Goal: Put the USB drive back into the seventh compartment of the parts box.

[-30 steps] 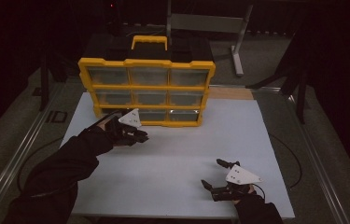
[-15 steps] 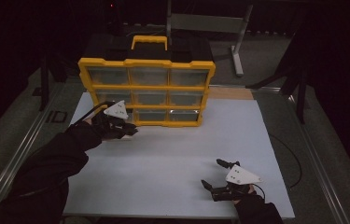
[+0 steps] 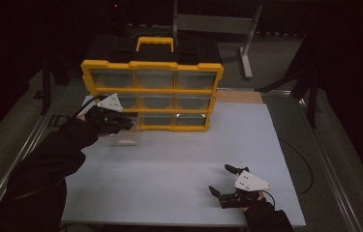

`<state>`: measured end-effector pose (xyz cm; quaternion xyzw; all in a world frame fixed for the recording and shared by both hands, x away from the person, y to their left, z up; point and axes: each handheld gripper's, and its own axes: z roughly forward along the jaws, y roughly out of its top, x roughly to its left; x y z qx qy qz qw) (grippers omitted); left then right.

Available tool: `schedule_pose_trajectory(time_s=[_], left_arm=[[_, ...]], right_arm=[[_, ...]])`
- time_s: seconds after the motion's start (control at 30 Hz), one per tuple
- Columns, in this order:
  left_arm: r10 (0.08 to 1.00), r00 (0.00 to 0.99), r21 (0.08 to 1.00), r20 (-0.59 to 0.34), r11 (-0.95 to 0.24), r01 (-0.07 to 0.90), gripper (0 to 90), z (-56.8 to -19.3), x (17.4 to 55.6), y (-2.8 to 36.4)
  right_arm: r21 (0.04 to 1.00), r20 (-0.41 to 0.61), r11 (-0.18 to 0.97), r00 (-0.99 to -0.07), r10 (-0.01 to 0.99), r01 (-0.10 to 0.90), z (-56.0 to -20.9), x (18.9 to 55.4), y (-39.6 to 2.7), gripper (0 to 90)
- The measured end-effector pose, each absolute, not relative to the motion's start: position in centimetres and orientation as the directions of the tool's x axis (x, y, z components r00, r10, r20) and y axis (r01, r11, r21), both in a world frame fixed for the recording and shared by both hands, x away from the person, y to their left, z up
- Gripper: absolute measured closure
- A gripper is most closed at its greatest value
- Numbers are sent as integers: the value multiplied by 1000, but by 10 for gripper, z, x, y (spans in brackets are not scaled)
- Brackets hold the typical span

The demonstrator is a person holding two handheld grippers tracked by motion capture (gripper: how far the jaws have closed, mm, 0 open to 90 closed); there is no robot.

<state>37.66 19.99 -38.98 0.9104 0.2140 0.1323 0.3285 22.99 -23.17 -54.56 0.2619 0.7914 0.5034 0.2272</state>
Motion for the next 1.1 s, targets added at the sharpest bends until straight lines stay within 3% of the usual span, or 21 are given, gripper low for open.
schedule_pose_trajectory(time_s=[0.6, 1.1], left_arm=[[640, 765, 654, 78, -612, 445, 798, -406, 396, 212], [685, 727, 649, 38, -571, 503, 797, -427, 405, 209]], right_arm=[[917, -98, 354, -757, 646, 184, -545, 230, -232, 89], [915, -103, 362, -761, 641, 181, -545, 229, -231, 90]])
